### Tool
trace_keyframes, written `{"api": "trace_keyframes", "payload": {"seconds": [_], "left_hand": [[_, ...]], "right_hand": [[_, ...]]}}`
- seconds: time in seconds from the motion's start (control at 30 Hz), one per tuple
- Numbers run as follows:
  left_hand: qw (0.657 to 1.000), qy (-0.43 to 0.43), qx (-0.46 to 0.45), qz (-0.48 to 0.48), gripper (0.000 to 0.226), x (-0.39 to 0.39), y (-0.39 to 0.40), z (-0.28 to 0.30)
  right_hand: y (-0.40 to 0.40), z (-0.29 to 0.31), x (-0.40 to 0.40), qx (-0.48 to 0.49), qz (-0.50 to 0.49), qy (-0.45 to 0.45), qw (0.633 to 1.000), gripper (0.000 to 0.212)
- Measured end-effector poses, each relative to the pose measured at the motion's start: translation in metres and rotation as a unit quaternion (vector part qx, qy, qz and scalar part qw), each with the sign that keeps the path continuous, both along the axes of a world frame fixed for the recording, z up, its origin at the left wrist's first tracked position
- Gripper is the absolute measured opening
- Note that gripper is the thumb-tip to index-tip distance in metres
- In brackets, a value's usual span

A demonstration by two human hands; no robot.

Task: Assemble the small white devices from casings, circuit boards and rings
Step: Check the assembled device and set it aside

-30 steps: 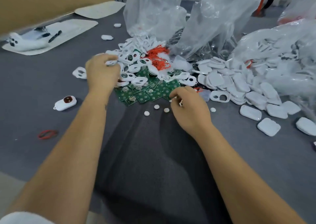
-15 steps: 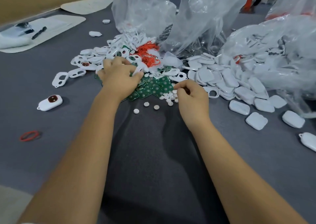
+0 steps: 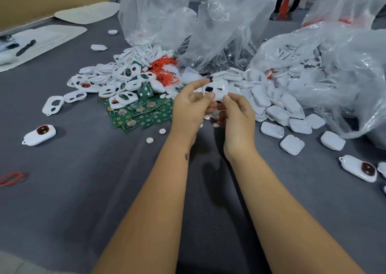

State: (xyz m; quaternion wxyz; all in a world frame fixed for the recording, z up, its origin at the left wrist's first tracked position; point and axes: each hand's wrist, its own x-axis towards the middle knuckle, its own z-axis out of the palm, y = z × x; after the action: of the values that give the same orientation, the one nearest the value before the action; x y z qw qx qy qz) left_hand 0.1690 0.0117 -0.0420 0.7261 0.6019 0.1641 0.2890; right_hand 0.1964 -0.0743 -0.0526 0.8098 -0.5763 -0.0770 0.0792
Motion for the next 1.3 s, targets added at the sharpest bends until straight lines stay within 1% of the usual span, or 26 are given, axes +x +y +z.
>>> {"api": "trace_keyframes", "payload": {"seconds": [0.1, 0.13, 0.2, 0.23, 0.27, 0.33, 0.4, 0.43, 0.47, 0.53, 0.6, 0.7, 0.77, 0.87, 0.93, 1.0, 1.07, 1.13, 1.2, 1.23, 1.27, 1.3], "left_hand": [[0.998, 0.014, 0.053, -0.008, 0.034, 0.001, -0.007, -0.006], [0.996, 0.014, 0.088, -0.013, 0.039, 0.000, -0.008, -0.008], [0.978, 0.017, 0.208, -0.016, 0.051, -0.001, -0.009, -0.010], [0.962, 0.021, 0.270, -0.017, 0.055, -0.001, -0.008, -0.012], [0.950, 0.023, 0.310, -0.023, 0.057, -0.001, -0.008, -0.013], [0.945, 0.026, 0.322, -0.055, 0.052, -0.002, -0.008, -0.014], [0.951, 0.013, 0.297, -0.088, 0.032, -0.003, -0.010, -0.013], [0.958, 0.005, 0.273, -0.084, 0.023, -0.004, -0.010, -0.011], [0.968, -0.001, 0.243, -0.062, 0.020, -0.004, -0.010, -0.010], [0.983, 0.003, 0.183, 0.023, 0.019, -0.003, -0.006, -0.007], [0.986, -0.001, 0.124, 0.112, 0.022, -0.003, 0.004, -0.007], [0.978, -0.042, 0.010, 0.205, 0.021, -0.008, 0.022, -0.007], [0.966, -0.060, -0.046, 0.247, 0.020, -0.010, 0.031, -0.007], [0.959, -0.061, -0.075, 0.265, 0.020, -0.010, 0.032, -0.008], [0.964, -0.062, -0.082, 0.244, 0.021, -0.009, 0.028, -0.007], [0.973, -0.068, -0.090, 0.200, 0.021, -0.008, 0.023, -0.006], [0.981, -0.071, -0.115, 0.140, 0.016, -0.006, 0.019, -0.005], [0.983, -0.063, -0.152, 0.083, 0.020, -0.005, 0.017, -0.006], [0.982, -0.054, -0.173, 0.053, 0.023, -0.003, 0.016, -0.006], [0.982, -0.050, -0.175, 0.046, 0.023, -0.003, 0.015, -0.006], [0.983, -0.046, -0.175, 0.043, 0.022, -0.003, 0.013, -0.006], [0.983, -0.042, -0.173, 0.041, 0.022, -0.003, 0.012, -0.006]], "right_hand": [[-0.005, -0.001, 0.007, -0.043, -0.031, -0.001, 0.999, 0.008], [-0.007, -0.001, 0.009, -0.052, -0.040, -0.008, 0.998, 0.011], [-0.009, 0.001, 0.012, -0.053, -0.039, -0.028, 0.997, 0.016], [-0.011, 0.002, 0.013, -0.057, -0.032, -0.050, 0.997, 0.017], [-0.012, 0.002, 0.013, -0.074, -0.024, -0.083, 0.994, 0.017], [-0.014, 0.001, 0.013, -0.137, -0.012, -0.167, 0.976, 0.016], [-0.015, 0.002, 0.011, -0.180, -0.019, -0.246, 0.952, 0.017], [-0.014, 0.002, 0.009, -0.177, -0.022, -0.268, 0.947, 0.017], [-0.014, 0.002, 0.008, -0.165, -0.021, -0.273, 0.947, 0.016], [-0.014, 0.001, 0.008, -0.147, -0.033, -0.243, 0.958, 0.013], [-0.016, -0.002, 0.011, -0.158, -0.064, -0.201, 0.965, 0.013], [-0.017, -0.005, 0.017, -0.237, -0.080, -0.188, 0.950, 0.016], [-0.015, -0.008, 0.018, -0.314, -0.068, -0.223, 0.920, 0.018], [-0.010, -0.012, 0.020, -0.417, -0.049, -0.306, 0.855, 0.019], [-0.006, -0.013, 0.021, -0.490, -0.043, -0.352, 0.796, 0.026], [-0.004, -0.015, 0.022, -0.552, -0.030, -0.378, 0.742, 0.034], [-0.003, -0.016, 0.022, -0.582, -0.023, -0.380, 0.719, 0.034], [-0.004, -0.015, 0.021, -0.582, -0.027, -0.380, 0.718, 0.030], [-0.007, -0.014, 0.021, -0.569, -0.036, -0.375, 0.731, 0.026], [-0.008, -0.013, 0.022, -0.557, -0.041, -0.365, 0.745, 0.025], [-0.009, -0.012, 0.022, -0.536, -0.045, -0.349, 0.768, 0.024], [-0.011, -0.011, 0.022, -0.505, -0.049, -0.324, 0.799, 0.022]]}}
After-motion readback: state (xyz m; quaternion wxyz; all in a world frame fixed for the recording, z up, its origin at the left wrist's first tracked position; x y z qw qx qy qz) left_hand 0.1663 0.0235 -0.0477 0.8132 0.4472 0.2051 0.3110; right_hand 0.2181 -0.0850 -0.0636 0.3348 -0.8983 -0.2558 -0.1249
